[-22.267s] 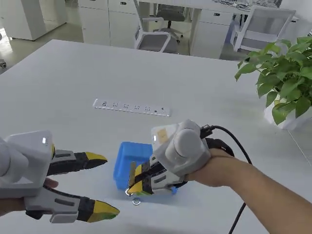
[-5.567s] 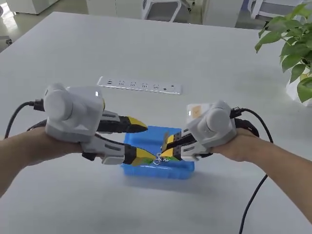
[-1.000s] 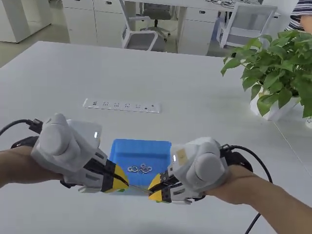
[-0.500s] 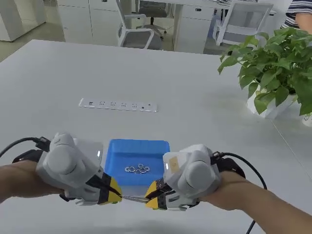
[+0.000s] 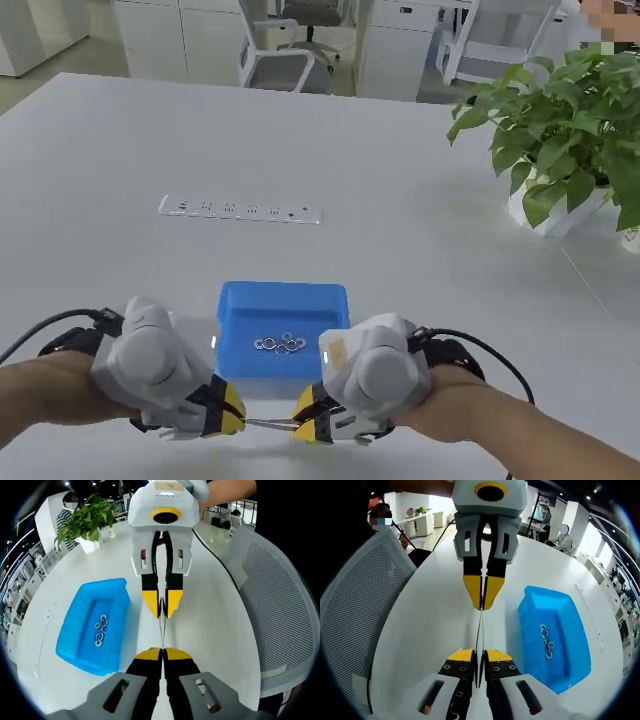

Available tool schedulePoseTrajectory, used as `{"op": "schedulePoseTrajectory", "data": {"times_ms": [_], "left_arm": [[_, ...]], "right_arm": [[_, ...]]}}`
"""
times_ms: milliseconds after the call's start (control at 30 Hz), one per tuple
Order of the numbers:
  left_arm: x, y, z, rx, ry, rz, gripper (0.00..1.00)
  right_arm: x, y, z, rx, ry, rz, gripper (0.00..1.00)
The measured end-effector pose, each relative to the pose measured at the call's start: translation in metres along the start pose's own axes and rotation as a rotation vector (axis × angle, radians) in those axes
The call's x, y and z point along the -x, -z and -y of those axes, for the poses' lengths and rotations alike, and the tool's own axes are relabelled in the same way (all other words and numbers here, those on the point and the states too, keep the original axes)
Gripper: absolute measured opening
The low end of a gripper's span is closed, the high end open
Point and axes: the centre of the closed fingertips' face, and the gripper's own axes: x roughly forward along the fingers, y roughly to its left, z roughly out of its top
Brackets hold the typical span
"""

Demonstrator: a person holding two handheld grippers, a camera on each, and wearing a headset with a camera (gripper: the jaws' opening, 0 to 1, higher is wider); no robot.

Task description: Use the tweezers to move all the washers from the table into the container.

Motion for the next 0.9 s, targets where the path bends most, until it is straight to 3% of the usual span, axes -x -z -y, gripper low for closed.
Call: {"op": "schedulePoseTrajectory", "data": {"times_ms": [300, 900], "left_arm": [[-0.013, 0.012, -0.003, 0.014, 0.005, -0.036, 0.05], [-0.021, 0.025, 0.001, 0.019, 0.013, -0.078, 0.05]], "right_arm": [[-0.009, 0.008, 0.002, 0.001, -0.014, -0.034, 0.09], [-0.017, 0.009, 0.001, 0.000, -0.026, -0.038, 0.10]]}}
